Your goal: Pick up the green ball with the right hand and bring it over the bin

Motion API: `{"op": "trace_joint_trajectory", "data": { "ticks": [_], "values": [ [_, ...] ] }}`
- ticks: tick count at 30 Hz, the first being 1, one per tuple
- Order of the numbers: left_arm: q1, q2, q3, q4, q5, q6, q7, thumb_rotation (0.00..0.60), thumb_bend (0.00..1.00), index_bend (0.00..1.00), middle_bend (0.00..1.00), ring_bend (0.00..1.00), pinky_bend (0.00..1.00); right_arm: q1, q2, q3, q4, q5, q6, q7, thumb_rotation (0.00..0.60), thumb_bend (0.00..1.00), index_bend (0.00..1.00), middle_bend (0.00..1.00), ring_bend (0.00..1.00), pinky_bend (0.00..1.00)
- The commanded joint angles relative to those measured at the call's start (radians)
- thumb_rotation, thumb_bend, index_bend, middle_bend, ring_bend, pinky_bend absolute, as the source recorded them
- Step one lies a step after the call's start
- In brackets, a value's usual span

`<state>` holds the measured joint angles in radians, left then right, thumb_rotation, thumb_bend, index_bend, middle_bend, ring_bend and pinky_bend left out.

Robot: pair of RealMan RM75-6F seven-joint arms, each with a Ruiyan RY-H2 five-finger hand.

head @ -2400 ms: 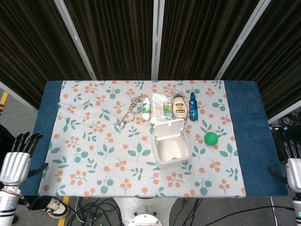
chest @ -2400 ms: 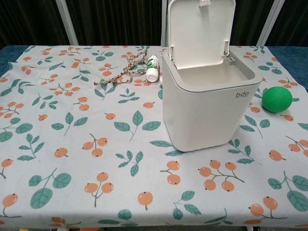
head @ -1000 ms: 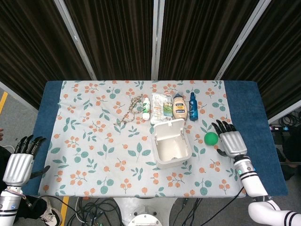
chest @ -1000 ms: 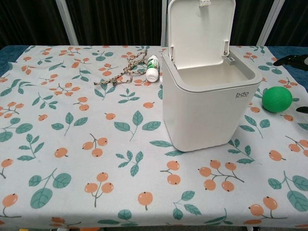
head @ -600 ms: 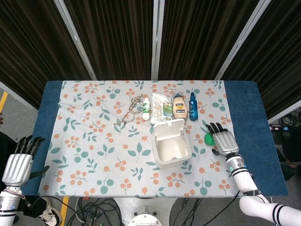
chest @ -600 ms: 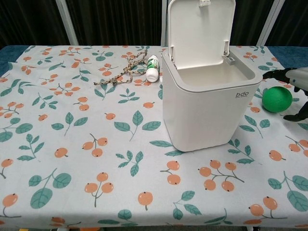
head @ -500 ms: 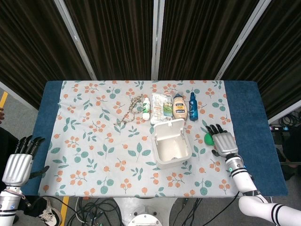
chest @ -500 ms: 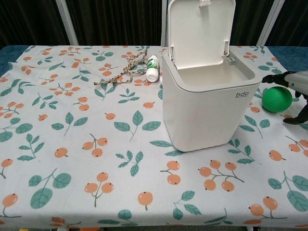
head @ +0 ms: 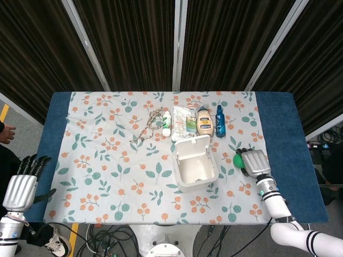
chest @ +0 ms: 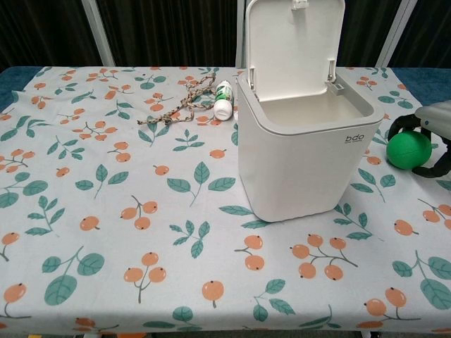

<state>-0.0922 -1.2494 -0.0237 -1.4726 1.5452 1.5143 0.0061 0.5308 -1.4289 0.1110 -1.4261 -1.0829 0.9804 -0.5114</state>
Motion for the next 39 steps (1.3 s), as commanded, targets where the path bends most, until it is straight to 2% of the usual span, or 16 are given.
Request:
{"op": "trace_joint_trajectory", "data": {
  "ticks": [1,5,9,15,20,26,29,34,37,39],
  "values": [
    [0.000,0.000,0.000,0.000,-0.001,0.000,-0.001,0.600,0.13,0.15,0.13,0.04,0.08,-0.005,0.006,-0.004,-0.002,-0.018,0.016,0.017,0.600,0.32,0.50,0.49,0.47,0.67],
    [0.002,0.002,0.000,-0.001,-0.001,0.003,-0.002,0.600,0.13,0.15,0.13,0.04,0.08,-0.027,0.051,0.004,-0.050,-0.082,0.074,0.094,0.600,0.34,0.51,0.50,0.48,0.68],
    [0.001,0.002,0.000,0.000,-0.001,0.001,-0.001,0.600,0.13,0.15,0.13,0.04,0.08,-0.068,0.152,0.006,-0.163,-0.205,0.183,0.191,0.600,0.33,0.53,0.50,0.48,0.68],
    [-0.007,0.008,0.003,-0.013,0.010,-0.006,0.004,0.600,0.13,0.15,0.13,0.04,0.08,-0.115,0.329,-0.019,-0.352,-0.409,0.284,0.379,0.600,0.31,0.53,0.50,0.47,0.68],
    [-0.007,0.010,0.000,-0.023,0.008,-0.003,0.011,0.600,0.13,0.15,0.13,0.04,0.08,-0.128,0.394,-0.024,-0.426,-0.527,0.347,0.489,0.600,0.30,0.53,0.50,0.47,0.68],
    [-0.007,0.008,-0.002,-0.019,0.000,-0.008,0.011,0.600,0.13,0.15,0.13,0.04,0.08,-0.097,0.362,-0.030,-0.427,-0.617,0.340,0.548,0.600,0.30,0.53,0.50,0.47,0.68],
    [-0.005,0.000,-0.006,-0.012,-0.002,0.001,0.015,0.600,0.13,0.15,0.14,0.04,0.08,-0.073,0.303,-0.026,-0.404,-0.658,0.334,0.537,0.600,0.29,0.53,0.49,0.47,0.68],
    [-0.005,-0.001,-0.007,-0.007,-0.004,0.000,0.011,0.600,0.13,0.15,0.14,0.04,0.08,-0.038,0.226,-0.012,-0.373,-0.661,0.299,0.484,0.600,0.28,0.51,0.49,0.47,0.65],
    [-0.004,-0.002,-0.006,0.000,-0.008,-0.002,0.002,0.600,0.13,0.15,0.14,0.04,0.08,-0.021,0.184,0.003,-0.354,-0.647,0.281,0.426,0.600,0.27,0.49,0.49,0.46,0.61],
    [-0.003,-0.004,-0.006,0.007,-0.011,-0.004,-0.007,0.600,0.13,0.15,0.14,0.04,0.08,-0.009,0.162,0.008,-0.344,-0.634,0.263,0.408,0.600,0.26,0.46,0.48,0.40,0.52]
  ]
}}
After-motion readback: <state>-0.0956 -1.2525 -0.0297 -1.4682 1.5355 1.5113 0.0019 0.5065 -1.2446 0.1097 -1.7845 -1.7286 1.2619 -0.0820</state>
